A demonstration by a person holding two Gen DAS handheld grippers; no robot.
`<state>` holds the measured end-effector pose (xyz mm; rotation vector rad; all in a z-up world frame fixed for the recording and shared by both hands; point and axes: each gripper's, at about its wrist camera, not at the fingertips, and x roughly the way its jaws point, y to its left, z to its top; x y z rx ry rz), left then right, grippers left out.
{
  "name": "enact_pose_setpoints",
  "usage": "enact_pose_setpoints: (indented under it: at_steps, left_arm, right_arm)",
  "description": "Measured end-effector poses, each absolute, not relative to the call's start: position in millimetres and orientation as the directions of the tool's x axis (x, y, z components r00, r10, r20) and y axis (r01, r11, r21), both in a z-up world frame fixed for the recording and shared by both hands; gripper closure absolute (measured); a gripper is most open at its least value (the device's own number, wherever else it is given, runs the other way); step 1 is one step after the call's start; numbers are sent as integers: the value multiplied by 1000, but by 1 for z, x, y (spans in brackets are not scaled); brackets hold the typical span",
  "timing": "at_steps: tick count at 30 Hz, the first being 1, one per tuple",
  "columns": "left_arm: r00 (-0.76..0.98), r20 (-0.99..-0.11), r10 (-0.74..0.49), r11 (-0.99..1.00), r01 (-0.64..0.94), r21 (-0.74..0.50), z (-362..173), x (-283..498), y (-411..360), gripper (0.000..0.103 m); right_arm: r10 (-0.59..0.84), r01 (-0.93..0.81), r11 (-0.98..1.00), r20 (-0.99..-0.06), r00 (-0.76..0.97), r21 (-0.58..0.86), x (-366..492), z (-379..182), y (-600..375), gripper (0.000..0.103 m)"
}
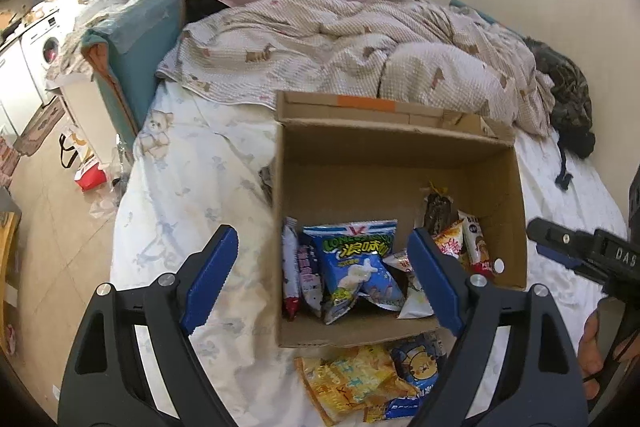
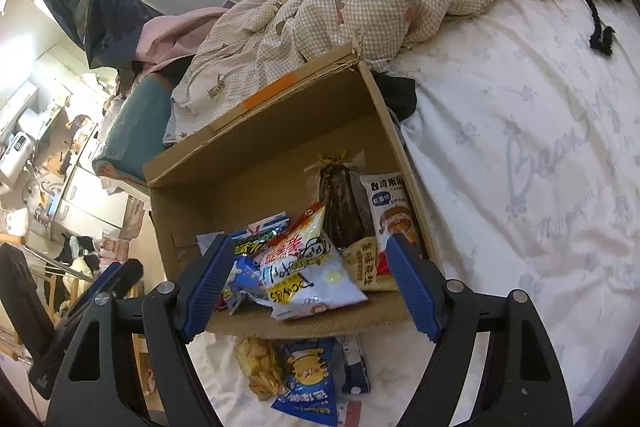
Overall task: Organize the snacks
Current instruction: 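Withdraw both tools from the box toward the remaining snacks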
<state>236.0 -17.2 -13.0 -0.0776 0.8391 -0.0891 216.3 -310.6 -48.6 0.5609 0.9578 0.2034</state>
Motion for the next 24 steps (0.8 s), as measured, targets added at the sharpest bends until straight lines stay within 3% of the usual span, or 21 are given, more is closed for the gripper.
enact_pose_setpoints:
  at_steps: [14, 24]
  left_arm:
    - [685, -723, -93, 988, -23, -150, 7, 184, 28, 19]
    - [598, -798, -71, 986, -81, -148, -12, 153, 42, 19]
  right_arm:
    - [407, 82, 837, -715, 569, 542, 172, -41, -310, 22]
    - [441, 62, 832, -727, 527, 551, 142, -47, -296, 22]
